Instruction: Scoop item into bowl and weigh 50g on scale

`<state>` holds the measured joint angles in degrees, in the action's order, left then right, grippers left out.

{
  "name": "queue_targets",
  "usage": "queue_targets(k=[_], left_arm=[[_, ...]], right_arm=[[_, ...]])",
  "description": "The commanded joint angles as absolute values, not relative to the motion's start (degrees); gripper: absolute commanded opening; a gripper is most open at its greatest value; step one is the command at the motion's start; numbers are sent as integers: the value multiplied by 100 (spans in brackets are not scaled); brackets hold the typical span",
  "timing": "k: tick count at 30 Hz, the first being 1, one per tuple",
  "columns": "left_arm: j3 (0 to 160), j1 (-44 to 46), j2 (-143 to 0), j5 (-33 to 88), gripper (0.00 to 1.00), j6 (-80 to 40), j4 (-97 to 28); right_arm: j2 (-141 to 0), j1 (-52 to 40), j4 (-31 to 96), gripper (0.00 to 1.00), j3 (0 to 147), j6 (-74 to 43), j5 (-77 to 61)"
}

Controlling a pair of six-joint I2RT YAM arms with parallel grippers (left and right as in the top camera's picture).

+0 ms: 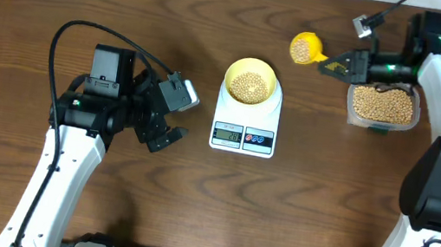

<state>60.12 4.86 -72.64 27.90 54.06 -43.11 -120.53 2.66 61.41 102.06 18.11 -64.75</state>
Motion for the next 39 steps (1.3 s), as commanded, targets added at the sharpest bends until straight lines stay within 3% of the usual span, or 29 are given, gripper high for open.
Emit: queue_targets(k=[1, 26, 39], left_arm=[[5961, 462, -7299, 2755, 98, 5461, -4324], [5961, 462, -7299, 2755, 98, 5461, -4324], [5961, 462, -7299, 2755, 98, 5461, -4324]], right_arm=[[-12105, 14, 6049, 1, 10191, 1627, -6724], [-12099, -1463, 6018, 1, 10210, 2504, -3653], [-12097, -1531, 6147, 1, 10766, 3159, -3588]])
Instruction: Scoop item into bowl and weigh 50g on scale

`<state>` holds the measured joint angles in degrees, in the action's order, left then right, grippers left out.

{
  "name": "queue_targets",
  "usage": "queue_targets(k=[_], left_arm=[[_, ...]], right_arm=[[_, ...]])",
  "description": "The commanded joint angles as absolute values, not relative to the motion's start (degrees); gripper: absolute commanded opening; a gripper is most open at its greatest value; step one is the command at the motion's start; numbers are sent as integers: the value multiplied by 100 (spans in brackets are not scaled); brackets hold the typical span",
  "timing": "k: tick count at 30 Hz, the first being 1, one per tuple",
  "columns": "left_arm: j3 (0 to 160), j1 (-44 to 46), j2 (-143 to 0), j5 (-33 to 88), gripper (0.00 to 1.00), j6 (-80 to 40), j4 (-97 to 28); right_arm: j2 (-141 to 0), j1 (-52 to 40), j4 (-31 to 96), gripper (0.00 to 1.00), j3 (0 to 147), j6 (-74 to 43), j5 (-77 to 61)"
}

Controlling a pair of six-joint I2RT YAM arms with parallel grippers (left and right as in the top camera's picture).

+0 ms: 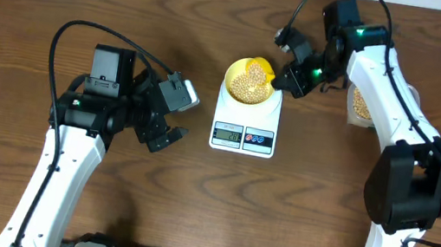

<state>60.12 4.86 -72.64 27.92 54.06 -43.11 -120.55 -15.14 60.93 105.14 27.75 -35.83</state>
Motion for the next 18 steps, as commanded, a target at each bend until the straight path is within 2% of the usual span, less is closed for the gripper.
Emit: queue_targets(k=[1, 10, 18], left_arm=[[5961, 462, -7299, 2755, 98, 5461, -4324], [5961, 462, -7299, 2755, 98, 5459, -4324], [5961, 462, -7299, 2755, 98, 5461, -4324]], right_arm=[[-12097, -1540, 6182, 1, 10807, 3242, -3588], [-12022, -1686, 6346, 1, 10936, 3911, -3286], [-11915, -1776, 6248, 1, 10958, 4056, -2685]])
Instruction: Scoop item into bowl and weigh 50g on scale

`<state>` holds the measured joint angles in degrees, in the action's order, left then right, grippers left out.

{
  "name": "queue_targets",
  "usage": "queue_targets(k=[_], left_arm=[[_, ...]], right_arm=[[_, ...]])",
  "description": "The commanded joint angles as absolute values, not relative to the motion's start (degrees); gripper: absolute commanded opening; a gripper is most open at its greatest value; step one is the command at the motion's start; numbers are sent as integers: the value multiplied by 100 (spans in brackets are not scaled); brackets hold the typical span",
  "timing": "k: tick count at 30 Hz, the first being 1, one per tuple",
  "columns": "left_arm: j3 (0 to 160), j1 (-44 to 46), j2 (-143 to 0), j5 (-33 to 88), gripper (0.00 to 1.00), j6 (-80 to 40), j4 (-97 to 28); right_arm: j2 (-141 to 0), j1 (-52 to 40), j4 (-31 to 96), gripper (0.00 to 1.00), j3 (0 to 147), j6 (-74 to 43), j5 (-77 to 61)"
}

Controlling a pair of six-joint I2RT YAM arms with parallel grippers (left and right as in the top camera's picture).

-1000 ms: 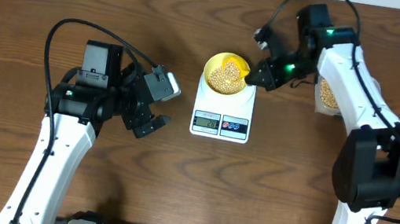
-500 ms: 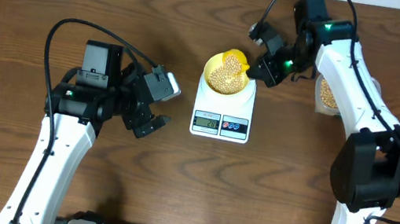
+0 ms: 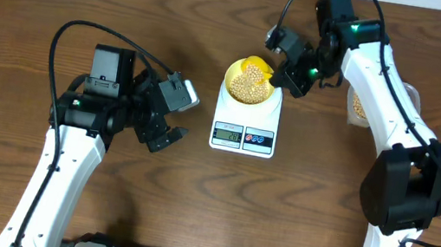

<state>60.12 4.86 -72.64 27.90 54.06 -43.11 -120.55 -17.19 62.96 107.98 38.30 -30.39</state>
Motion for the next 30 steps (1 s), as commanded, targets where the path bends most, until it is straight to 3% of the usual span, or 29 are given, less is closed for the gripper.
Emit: queue_targets(k=[1, 8, 30], left_arm=[[5961, 462, -7299, 2755, 98, 5461, -4324], [5961, 462, -7299, 2755, 98, 5461, -4324], [5961, 462, -7299, 2755, 98, 5461, -4324]], right_arm=[[-11913, -1791, 6222, 1, 10962, 4125, -2596], [-11804, -1955, 6134, 1, 10995, 4626, -2311], [-11419, -2484, 6066, 1, 10997, 4637, -781]])
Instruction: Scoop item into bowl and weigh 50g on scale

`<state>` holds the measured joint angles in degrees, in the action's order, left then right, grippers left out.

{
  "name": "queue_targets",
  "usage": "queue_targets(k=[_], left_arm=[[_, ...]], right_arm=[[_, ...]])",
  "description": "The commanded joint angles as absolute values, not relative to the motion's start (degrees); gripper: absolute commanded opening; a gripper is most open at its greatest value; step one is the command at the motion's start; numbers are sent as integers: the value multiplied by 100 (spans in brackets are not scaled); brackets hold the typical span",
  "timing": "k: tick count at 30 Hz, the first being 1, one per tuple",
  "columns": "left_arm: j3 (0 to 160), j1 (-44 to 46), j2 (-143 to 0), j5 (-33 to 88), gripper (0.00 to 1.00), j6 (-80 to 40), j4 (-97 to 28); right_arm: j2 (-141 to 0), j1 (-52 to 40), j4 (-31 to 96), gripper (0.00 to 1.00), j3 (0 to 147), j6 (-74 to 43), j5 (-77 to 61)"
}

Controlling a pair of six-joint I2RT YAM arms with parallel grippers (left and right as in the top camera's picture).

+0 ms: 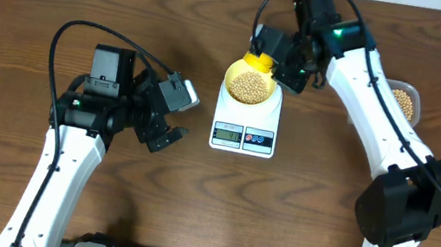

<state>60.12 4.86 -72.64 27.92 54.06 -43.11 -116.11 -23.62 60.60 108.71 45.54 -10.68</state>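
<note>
A yellow bowl (250, 85) full of tan beans stands on the white scale (244, 131), whose display (228, 133) is too small to read. The yellow scoop (256, 60) sits tipped at the bowl's far rim. My right gripper (277, 62) is shut on its handle, just beyond and right of the bowl. The clear container of beans (404, 100) is at the far right, partly hidden behind the right arm. My left gripper (167, 139) hangs open left of the scale, holding nothing.
The right arm stretches diagonally from the front right across the table to the bowl. The left arm with its black cable occupies the left side. A white wall edge runs along the back of the wooden table.
The scoop was over the middle of the bowl with beans showing in it. Now it is at the bowl's far rim, tipped, and the right wrist has shifted left. Left arm unchanged.
First my right gripper held the filled scoop over the table, just left of the bean container. Then the scoop was at the bowl's right rim, then over the bowl, and now tipped at its far rim. The left arm stayed still throughout.
</note>
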Motion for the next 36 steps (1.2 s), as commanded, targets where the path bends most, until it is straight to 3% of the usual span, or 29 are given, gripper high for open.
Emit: queue_targets(k=[1, 5, 15, 23, 36], left_arm=[[5961, 462, -7299, 2755, 97, 5461, -4324], [5961, 462, -7299, 2755, 98, 5461, -4324], [5961, 462, -7299, 2755, 98, 5461, -4324], [5961, 462, -7299, 2755, 98, 5461, -4324], [5961, 462, -7299, 2755, 98, 5461, -4324]], right_arm=[[-11410, -2486, 6066, 1, 10997, 4637, -784], [-11384, -2486, 6093, 1, 10997, 4598, -808], [-11299, -2069, 6101, 1, 11203, 3186, -1035], [-11122, -1197, 6329, 1, 11756, 2355, -1776], [-11089, 130, 7144, 1, 11764, 2158, -2143]])
